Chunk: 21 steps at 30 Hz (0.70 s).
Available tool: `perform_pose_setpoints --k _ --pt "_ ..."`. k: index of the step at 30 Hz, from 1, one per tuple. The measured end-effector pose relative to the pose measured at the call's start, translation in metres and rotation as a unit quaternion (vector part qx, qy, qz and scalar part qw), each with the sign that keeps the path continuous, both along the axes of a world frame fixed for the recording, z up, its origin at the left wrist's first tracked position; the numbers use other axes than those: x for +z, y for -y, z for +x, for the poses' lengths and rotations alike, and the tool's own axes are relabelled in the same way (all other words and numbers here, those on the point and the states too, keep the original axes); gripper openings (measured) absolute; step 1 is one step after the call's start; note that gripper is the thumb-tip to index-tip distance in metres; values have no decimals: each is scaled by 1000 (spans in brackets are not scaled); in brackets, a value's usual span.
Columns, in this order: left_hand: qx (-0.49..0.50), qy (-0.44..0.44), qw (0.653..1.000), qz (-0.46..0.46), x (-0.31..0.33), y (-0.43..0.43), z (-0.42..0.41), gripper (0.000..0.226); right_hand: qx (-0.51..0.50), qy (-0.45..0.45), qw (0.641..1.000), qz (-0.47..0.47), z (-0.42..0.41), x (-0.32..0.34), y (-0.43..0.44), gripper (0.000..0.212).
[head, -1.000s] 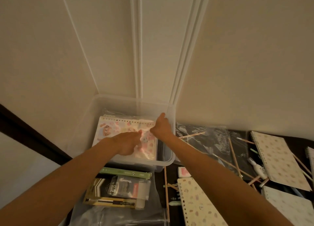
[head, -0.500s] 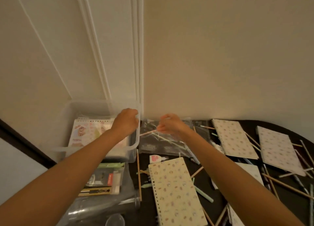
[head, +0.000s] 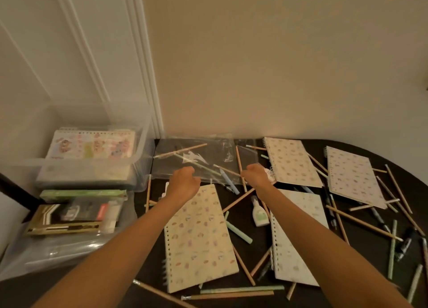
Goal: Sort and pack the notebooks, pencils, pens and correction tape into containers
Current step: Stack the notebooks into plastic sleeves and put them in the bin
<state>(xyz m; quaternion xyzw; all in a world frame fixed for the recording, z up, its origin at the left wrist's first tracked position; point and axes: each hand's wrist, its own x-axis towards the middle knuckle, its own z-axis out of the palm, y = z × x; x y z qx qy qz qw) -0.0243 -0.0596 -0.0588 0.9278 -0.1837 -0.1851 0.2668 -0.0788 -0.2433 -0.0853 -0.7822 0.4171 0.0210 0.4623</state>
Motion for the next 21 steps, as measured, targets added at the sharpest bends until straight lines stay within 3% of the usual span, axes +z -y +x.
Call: perform_pose_setpoints --k 3,8,13,15,18,21 --pt "47 12 999 -9 -23 5 -5 37 17 18 1000 -13 7 -17 -1 30" --pt "78 12 995 -62 -51 13 -6 47 -20 64 998 -7 30 -37 6 21" --pt "71 46 988 -128 -66 14 -14 51 -47 116 992 30 43 -42 0 38" --pt "66 68 987 -133 -66 10 -24 50 -64 171 980 75 41 -36 -6 34" --pt "75 108 981 -143 -61 -1 -43 50 -99 252 959 86 22 -16 -16 9" --pt "96 138 978 -124 -56 -17 -61 48 -159 346 920 91 -14 -5 -27 18"
